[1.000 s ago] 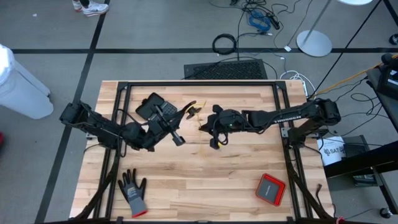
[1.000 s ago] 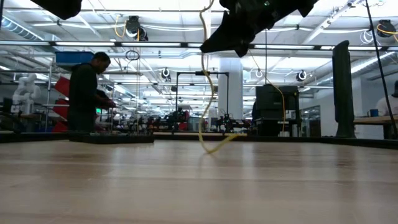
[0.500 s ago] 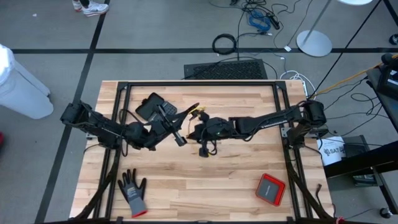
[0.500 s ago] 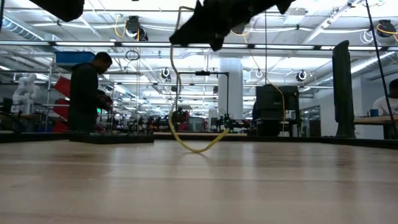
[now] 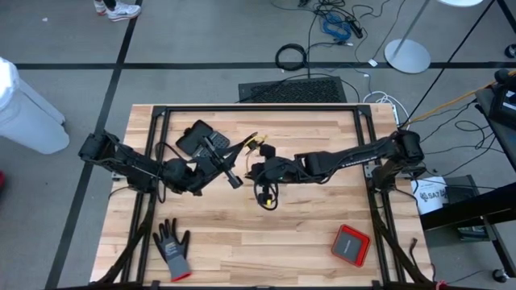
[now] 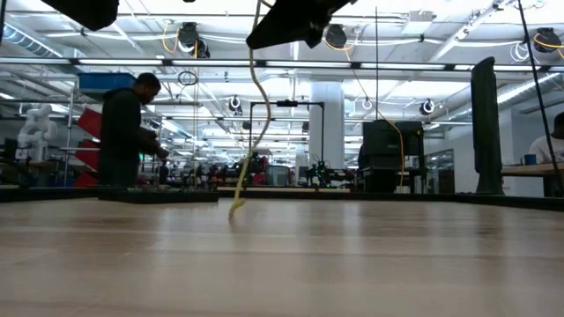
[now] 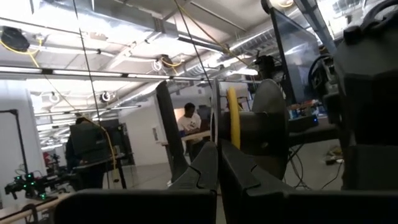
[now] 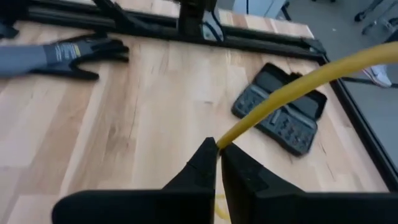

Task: Coil cords
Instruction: Coil the yellow wire onto the spool

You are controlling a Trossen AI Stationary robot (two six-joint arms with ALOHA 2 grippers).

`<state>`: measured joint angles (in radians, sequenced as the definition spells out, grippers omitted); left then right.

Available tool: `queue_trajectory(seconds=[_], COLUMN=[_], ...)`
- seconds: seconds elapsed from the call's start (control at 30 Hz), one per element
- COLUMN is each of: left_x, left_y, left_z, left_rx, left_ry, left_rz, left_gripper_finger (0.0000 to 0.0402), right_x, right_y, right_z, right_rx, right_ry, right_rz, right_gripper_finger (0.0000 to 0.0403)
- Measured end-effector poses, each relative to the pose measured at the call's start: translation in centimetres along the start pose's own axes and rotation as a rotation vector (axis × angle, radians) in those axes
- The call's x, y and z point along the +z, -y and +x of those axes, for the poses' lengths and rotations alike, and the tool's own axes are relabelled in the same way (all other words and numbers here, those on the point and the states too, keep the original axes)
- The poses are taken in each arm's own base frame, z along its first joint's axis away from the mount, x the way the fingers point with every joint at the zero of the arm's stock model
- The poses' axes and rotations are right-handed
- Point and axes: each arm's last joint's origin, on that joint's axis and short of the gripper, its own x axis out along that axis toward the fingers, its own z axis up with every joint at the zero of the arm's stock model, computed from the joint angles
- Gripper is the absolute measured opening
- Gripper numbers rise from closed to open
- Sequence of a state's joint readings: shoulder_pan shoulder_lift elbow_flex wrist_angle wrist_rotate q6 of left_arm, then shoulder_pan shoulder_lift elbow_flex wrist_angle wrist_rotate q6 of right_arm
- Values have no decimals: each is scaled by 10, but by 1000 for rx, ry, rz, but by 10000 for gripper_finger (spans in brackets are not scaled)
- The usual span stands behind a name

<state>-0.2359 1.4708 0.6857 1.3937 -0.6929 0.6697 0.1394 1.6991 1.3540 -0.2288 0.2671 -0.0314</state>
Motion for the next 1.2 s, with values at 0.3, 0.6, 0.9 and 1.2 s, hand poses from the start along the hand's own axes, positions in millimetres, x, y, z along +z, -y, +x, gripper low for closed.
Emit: queue_trajectory(seconds=[0.3,0.6,0.9,1.2], left_x=[0,-2,-3,-2], left_y=[0,0,0,0], left_z=[-1,-1,-1,-1], left_rx=[29,38,36,36], left_ry=[-25,-43,-54,-54], left_rz=[26,33,40,39], left_gripper_finger=[2,2,2,2], right_x=[-1,-3,-4,-15], right_y=[-4,-21,-39,-49], right_z=[-13,-35,-45,-51], right_rx=[-50,-86,-234,-255], right_ry=[-40,-96,-141,-282], right_rz=[-83,-403,-692,-1005], right_gripper_finger=[66,156,211,219])
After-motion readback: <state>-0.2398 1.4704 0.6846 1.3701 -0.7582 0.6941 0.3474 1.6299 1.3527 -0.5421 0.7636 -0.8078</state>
